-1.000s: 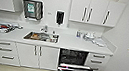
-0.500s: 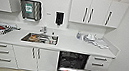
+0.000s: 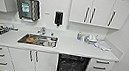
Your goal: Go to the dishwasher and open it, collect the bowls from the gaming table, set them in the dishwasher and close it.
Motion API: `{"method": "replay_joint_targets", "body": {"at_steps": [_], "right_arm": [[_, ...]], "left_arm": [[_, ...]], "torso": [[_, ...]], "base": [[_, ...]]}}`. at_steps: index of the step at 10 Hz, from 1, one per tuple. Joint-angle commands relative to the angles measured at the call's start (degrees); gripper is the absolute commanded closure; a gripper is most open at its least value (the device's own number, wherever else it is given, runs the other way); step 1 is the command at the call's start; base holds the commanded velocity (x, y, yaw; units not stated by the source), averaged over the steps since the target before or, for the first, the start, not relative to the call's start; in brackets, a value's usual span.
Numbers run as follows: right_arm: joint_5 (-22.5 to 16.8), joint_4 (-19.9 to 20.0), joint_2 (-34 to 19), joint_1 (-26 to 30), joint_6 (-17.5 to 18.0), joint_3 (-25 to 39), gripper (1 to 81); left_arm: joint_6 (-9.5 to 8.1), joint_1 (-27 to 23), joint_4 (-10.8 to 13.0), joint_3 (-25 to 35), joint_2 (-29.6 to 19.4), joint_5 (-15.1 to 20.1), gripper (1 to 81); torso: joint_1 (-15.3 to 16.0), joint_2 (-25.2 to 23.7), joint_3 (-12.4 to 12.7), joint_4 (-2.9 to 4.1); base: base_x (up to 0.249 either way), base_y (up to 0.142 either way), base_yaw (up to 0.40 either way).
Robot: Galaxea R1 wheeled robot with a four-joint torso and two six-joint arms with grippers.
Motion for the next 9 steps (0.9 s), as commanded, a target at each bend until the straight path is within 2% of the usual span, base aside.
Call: {"method": "replay_joint_targets", "body": {"at_steps": [1, 9], "right_arm": [[-2.09, -0.18, -0.83, 2.42, 0.0, 0.1, 81.1], [-2.1, -0.18, -0.83, 2.42, 0.0, -0.07, 81.1]], "left_arm": [[-0.03, -2.2, 0.15, 0.53, -1.5, 0.98, 81.1], [-0.03, -2.2, 0.06, 0.53, -1.49, 0.98, 81.1]], "torso": [[-0.02, 0.0, 0.02, 0.0], [-0.05, -0.06, 0.02, 0.0]], "base": [[0.166, 0.0, 0.0], [0.164, 0.0, 0.0]]}}
